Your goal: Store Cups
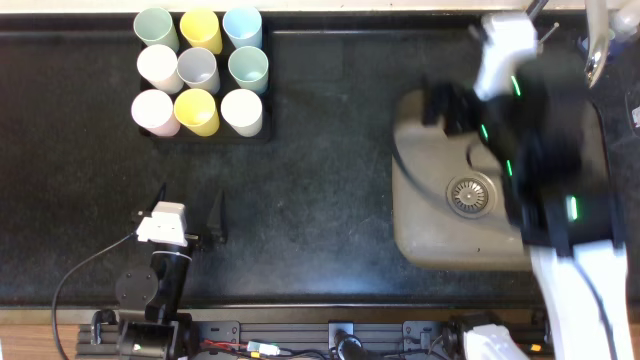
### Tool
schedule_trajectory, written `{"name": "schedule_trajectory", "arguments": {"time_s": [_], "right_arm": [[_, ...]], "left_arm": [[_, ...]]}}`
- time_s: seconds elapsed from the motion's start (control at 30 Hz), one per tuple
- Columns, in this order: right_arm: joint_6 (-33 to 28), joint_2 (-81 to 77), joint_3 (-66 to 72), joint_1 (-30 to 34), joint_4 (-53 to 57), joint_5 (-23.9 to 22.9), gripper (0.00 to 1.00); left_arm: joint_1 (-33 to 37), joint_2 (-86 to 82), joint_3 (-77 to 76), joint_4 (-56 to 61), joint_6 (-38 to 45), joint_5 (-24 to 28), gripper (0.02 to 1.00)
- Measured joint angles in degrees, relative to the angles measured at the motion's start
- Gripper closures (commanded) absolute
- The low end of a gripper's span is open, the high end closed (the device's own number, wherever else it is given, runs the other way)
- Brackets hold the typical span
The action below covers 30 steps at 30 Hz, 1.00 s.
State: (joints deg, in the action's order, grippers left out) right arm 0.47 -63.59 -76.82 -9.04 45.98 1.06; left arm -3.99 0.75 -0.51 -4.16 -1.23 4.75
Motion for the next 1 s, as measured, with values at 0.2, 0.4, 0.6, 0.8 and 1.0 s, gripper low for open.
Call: {"name": "schedule_trajectory", "arguments": {"time_s": [0.2, 0.4, 0.6, 0.8, 1.0], "right_arm": [[-0.50, 23.26, 24.85, 1.18, -15.02, -0.04, 0.003], [-0.59, 40.04, 40.79, 1.18, -22.10, -2.03, 0.005], [-0.72, 52.87, 52.85, 1.18, -29.16, -4.00, 0.003], [-0.72, 61.55, 62.27, 1.18, -35.36, -4.96, 0.003], [-0.70, 62.71, 69.42, 1.18, -38.45, -4.96, 0.005]], "left_arm": [[0.02, 0.00, 0.00, 0.00, 0.00, 0.00, 0.020], [0.00, 0.00, 0.00, 0.00, 0.00, 0.00, 0.020], [0.00, 0.00, 0.00, 0.00, 0.00, 0.00, 0.018], [0.00, 0.00, 0.00, 0.00, 0.00, 0.00, 0.018], [0.00, 0.00, 0.00, 0.00, 0.00, 0.00, 0.018]]}}
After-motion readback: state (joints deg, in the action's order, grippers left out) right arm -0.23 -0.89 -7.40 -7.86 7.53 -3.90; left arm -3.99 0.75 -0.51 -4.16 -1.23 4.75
